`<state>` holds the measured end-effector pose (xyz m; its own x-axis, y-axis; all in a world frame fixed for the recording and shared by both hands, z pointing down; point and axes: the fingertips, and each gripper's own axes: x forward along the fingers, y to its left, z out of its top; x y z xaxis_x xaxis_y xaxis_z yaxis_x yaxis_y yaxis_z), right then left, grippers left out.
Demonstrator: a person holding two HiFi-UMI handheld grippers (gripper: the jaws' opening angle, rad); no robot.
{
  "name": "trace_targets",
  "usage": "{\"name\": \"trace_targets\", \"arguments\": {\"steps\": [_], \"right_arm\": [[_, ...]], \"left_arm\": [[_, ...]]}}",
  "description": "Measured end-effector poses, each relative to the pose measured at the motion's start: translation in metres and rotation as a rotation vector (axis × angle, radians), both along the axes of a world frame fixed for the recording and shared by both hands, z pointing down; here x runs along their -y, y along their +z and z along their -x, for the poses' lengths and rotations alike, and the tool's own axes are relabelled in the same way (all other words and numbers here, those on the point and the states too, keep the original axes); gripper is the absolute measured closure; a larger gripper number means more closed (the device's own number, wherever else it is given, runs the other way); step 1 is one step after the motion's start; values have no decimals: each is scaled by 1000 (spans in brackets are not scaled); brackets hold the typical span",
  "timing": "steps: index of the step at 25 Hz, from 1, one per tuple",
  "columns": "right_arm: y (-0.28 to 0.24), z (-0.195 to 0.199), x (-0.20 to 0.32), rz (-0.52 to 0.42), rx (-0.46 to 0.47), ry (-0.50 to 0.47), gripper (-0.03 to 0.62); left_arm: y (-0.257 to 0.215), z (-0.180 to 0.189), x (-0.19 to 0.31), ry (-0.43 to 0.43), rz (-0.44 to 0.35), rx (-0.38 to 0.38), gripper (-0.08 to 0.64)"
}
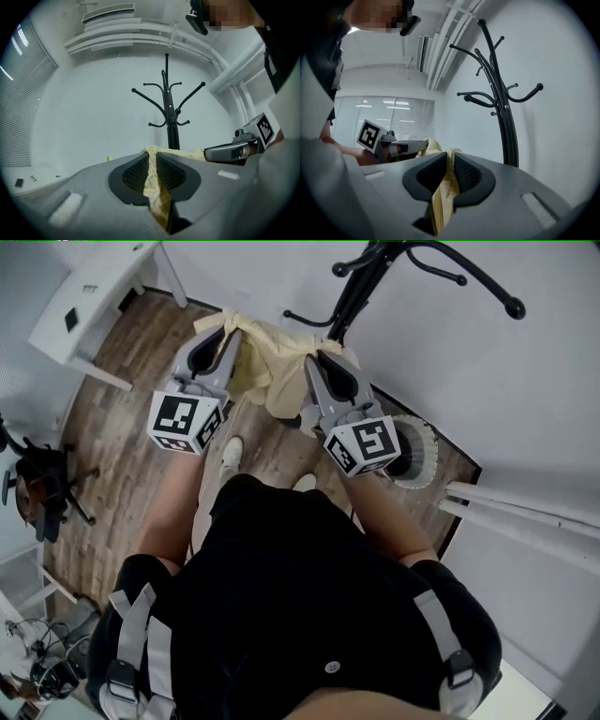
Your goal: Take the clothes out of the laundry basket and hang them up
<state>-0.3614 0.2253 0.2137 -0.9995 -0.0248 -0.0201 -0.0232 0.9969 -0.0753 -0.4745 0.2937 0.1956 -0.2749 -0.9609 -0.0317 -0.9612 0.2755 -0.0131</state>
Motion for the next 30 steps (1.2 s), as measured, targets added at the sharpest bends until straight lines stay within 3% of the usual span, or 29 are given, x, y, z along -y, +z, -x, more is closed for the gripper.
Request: {"name": "trace_targets", "arguments": {"steps": [8, 15, 23, 30], "right_arm": [[4, 56, 24, 5, -22, 332, 537], [8, 73, 48, 10, -12, 609, 537], [11, 82, 72, -17, -17, 764, 537], [39, 78, 93, -68, -27, 921, 535]], "left_arm": [[14, 72, 69, 360, 2, -30, 508], [13, 94, 125, 605, 3, -1, 508], [11, 99, 178, 739, -26, 27, 508], [51, 93, 211, 869, -56, -2, 508]]}}
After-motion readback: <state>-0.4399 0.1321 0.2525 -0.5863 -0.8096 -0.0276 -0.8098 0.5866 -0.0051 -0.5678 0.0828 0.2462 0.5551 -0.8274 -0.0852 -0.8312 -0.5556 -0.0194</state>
